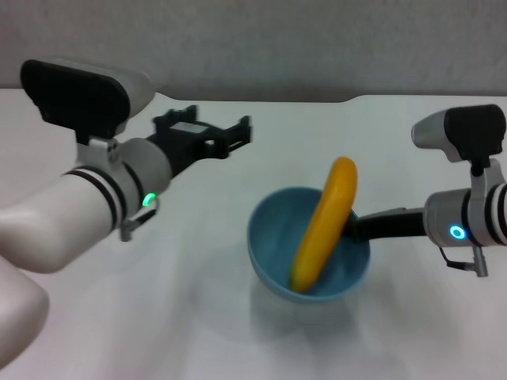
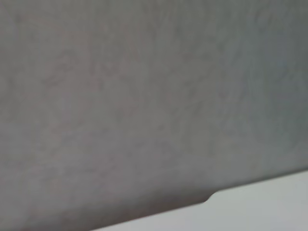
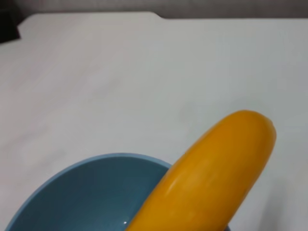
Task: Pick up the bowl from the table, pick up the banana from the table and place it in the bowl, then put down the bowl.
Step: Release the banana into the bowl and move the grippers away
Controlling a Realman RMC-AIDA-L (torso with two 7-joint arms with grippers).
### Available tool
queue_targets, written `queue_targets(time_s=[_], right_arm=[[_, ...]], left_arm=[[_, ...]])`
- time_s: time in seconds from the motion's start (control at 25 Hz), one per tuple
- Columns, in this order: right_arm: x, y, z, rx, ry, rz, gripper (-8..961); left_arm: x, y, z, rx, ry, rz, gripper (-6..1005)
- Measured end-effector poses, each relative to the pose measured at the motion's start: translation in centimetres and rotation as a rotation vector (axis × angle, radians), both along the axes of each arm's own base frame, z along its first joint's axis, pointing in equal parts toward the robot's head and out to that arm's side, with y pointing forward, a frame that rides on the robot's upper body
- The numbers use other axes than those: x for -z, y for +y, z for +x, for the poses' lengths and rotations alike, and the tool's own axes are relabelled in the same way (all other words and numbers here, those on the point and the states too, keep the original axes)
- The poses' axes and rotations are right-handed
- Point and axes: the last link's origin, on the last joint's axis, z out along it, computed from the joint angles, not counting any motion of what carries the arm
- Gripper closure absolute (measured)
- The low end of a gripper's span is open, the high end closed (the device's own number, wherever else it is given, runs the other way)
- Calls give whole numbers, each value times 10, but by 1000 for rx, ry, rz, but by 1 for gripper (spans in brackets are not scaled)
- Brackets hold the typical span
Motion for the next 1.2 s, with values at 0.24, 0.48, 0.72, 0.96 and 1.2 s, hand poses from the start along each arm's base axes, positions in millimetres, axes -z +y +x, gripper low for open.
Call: queue_targets(time_s=[0.24, 0.48, 0.72, 0.96, 1.2], right_arm=[[-3, -1, 7, 7, -27, 4, 921], [-14, 2, 19, 35, -48, 39, 921], [-18, 4, 27, 79, -68, 46, 921], [-5, 17, 11, 89, -80, -33, 921], [12, 23, 0, 97, -108, -102, 921]], left_arm=[[-14, 9, -33, -128, 135, 21, 116], [-26, 11, -62, -250, 199, 30, 117], [-37, 10, -94, -383, 191, 40, 117], [-40, 10, -98, -401, 177, 48, 118], [-36, 13, -89, -377, 178, 40, 118]])
